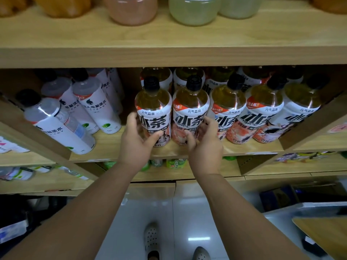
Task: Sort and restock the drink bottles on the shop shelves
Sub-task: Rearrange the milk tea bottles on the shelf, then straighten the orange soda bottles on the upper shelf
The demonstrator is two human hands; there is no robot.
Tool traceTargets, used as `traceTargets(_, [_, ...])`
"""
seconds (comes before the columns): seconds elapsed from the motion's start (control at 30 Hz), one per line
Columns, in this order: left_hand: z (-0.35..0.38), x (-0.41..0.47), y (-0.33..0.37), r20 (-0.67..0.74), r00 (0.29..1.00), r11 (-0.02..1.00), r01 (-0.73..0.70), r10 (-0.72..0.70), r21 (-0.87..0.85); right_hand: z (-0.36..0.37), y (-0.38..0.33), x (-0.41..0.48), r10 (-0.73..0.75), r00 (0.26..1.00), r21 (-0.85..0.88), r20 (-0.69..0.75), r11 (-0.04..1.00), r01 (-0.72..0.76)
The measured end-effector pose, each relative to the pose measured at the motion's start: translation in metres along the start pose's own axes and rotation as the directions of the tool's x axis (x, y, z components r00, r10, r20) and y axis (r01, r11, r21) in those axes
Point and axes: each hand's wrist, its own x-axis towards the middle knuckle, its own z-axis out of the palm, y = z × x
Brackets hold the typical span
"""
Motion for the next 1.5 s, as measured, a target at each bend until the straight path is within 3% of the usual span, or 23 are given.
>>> traceTargets(0.23, [-0.007,-0.001,0.018,0.046,0.998,0.997,0.049,-0.052,0.053,-0.024,-0.012,0.008,0.027,0.993,-0.109,0.112,0.994,-0.015])
traceTargets(0.53, [-0.044,-0.047,0.072,-0.048,0.999,0.996,0.009,-0.005,0.09,-0.096,-0.057,0.0,-0.199,0.972,-0.054,0.127,0.977,0.207])
traceTargets(0.8, [-0.109,-0.084,0.178,-0.226,0.953,0.973,-0.166,0.2,0.159,-0.172,-0.144,0.008,-0.473,0.874,0.103,0.109,0.88,0.464])
traceTargets(1.03, [-0.191,-0.097,0.275,-0.379,0.833,0.904,-0.3,0.404,0.303,-0.221,-0.251,0.019,-0.689,0.724,0.166,0.031,0.718,0.676])
traceTargets(1.23, [-0.26,-0.066,0.349,-0.4,0.737,0.814,-0.351,0.545,0.463,-0.242,-0.352,0.036,-0.822,0.563,0.098,-0.083,0.555,0.826])
traceTargets(1.4, [-0.307,-0.04,0.395,-0.387,0.676,0.752,-0.394,0.627,0.529,-0.25,-0.422,0.042,-0.837,0.52,0.085,-0.17,0.513,0.854])
traceTargets(1.5, [-0.311,-0.032,0.384,-0.432,0.605,0.733,-0.44,0.669,0.519,-0.234,-0.433,0.035,-0.838,0.513,0.102,-0.188,0.503,0.858])
